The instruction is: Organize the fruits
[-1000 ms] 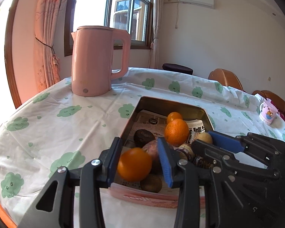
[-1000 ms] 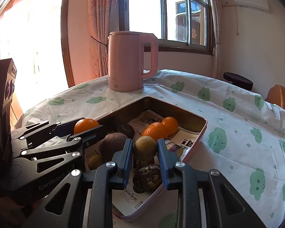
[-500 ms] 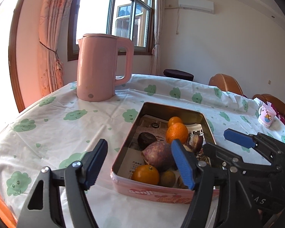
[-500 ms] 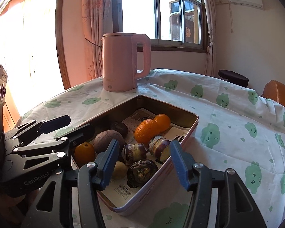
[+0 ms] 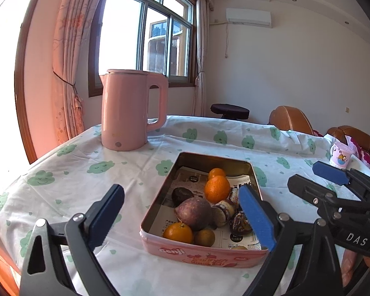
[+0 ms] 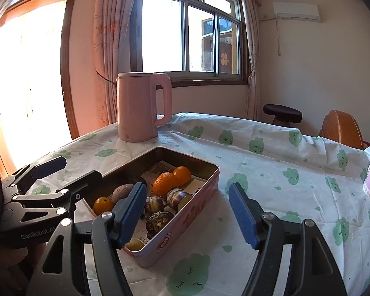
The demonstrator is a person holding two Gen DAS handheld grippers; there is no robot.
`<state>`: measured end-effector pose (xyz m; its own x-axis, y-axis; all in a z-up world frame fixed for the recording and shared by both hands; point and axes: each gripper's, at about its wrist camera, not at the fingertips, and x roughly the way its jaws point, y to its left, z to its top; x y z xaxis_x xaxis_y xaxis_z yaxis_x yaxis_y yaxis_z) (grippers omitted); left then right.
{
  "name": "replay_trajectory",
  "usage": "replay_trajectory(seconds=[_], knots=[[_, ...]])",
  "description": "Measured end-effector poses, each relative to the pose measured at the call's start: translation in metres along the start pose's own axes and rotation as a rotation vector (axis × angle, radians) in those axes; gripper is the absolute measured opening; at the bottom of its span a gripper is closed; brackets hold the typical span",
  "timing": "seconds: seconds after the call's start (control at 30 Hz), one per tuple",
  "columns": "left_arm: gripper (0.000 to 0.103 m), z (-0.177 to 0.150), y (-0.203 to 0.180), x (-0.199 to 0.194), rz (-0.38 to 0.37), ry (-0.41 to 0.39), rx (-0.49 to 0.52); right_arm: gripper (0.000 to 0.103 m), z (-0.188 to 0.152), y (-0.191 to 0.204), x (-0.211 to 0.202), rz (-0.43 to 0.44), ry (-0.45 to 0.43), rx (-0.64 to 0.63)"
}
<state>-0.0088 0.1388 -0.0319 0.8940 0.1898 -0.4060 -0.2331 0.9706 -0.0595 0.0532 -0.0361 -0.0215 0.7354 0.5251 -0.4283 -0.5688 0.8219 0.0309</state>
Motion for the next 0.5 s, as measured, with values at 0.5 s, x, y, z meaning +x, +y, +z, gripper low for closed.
replay_trajectory(seconds=[0.5], knots=[[0.098,0.001,-0.014,-0.005,0.002,-0.006,0.030,0.073,-0.001,-0.012,-0.014,-0.021,-0.024,0.032]])
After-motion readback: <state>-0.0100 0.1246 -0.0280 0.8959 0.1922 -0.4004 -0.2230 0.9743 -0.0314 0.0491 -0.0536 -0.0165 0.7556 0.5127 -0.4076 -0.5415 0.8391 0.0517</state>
